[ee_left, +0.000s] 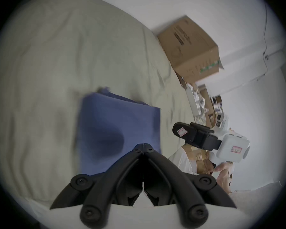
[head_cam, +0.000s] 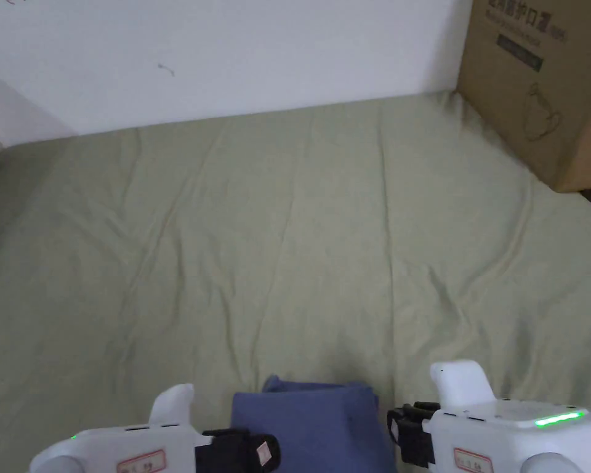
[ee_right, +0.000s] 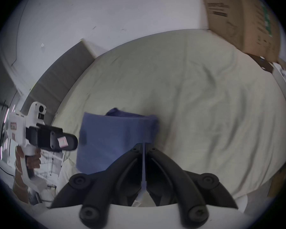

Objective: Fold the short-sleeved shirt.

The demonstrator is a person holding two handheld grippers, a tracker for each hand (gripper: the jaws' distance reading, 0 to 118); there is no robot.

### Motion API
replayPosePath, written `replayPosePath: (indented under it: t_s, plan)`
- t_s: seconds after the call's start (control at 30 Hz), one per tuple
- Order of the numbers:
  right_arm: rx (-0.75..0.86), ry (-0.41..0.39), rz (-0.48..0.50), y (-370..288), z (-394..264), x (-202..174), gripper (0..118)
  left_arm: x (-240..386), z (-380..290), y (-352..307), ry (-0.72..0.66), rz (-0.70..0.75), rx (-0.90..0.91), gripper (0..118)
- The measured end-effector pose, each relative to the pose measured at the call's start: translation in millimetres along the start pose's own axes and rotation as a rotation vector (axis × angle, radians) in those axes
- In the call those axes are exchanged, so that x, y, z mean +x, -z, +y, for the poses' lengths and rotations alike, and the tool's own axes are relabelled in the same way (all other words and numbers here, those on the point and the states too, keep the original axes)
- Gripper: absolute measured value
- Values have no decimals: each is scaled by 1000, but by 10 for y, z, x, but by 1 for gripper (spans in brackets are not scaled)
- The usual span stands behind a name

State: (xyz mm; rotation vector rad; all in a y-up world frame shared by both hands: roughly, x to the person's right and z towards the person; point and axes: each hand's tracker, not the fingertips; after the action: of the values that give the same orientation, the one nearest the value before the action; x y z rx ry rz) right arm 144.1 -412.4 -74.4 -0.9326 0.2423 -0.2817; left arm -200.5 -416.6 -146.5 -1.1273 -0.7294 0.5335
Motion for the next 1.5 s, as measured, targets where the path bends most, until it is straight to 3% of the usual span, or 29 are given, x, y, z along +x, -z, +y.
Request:
replayPosePath:
  t_s: [0.07, 0.1, 0.13, 0.2, 0.23, 0.33, 0.47, 0.73, 0.77, 0.8, 0.87, 0.9, 0.93, 1.0, 1.1, 1.2, 1.37, 1.5]
  plan:
    - [-29, -41, 29, 178, 6, -185, 3, -248, -22, -227, -44, 27, 29, 2]
    - [-47, -54, 43, 266, 6, -252, 3, -338, -46, -312, -69, 44, 42, 11]
    - [-63, -66, 52, 362, -2, -311, 3, -433, -73, -388, -85, 64, 47, 27]
    - [-109, -71, 27, 539, -23, -386, 3, -584, -132, -458, -100, 75, 56, 86]
    - [-135, -82, -2, 627, -40, -402, 3, -630, -160, -481, -110, 92, 61, 101]
    - [-149, -74, -16, 753, -47, -374, 3, -741, -204, -471, -133, 60, 78, 102]
    - [-154, -49, -9, 758, 10, -367, 3, -825, -121, -135, -123, -50, -5, 115]
    - [-166, -58, -27, 749, 31, -384, 3, -737, 141, 763, -38, -158, -125, 115]
    - [-168, -57, -27, 742, 35, -382, 3, -723, 158, 799, -9, -185, -129, 104]
    - [-168, -55, -29, 737, 41, -391, 3, -706, 180, 808, 4, -172, -142, 76]
    - [-170, -57, -39, 714, 62, -432, 3, -755, 232, 723, 58, -48, -130, 51]
    - [-160, -64, -36, 697, 68, -443, 3, -846, 253, 698, 36, -35, -146, 42]
    - [-158, -61, -29, 675, 94, -478, 3, -971, 259, 664, -65, -159, -165, 37]
    - [-137, -72, -20, 626, 140, -554, 3, -1030, 263, 553, -113, -204, -142, 33]
    - [-99, -118, -25, 578, 187, -646, 3, -1085, 346, 268, -3, -116, -136, 33]
    - [-77, -114, -25, 580, 231, -690, 3, -1249, 543, -152, 42, 2, -130, 33]
    - [-48, -80, -12, 569, 281, -682, 3, -1677, 1059, -1020, 108, 342, -132, 32]
    - [-54, -76, -46, 603, 285, -614, 3, -1934, 1484, -1612, 184, 764, -179, 32]
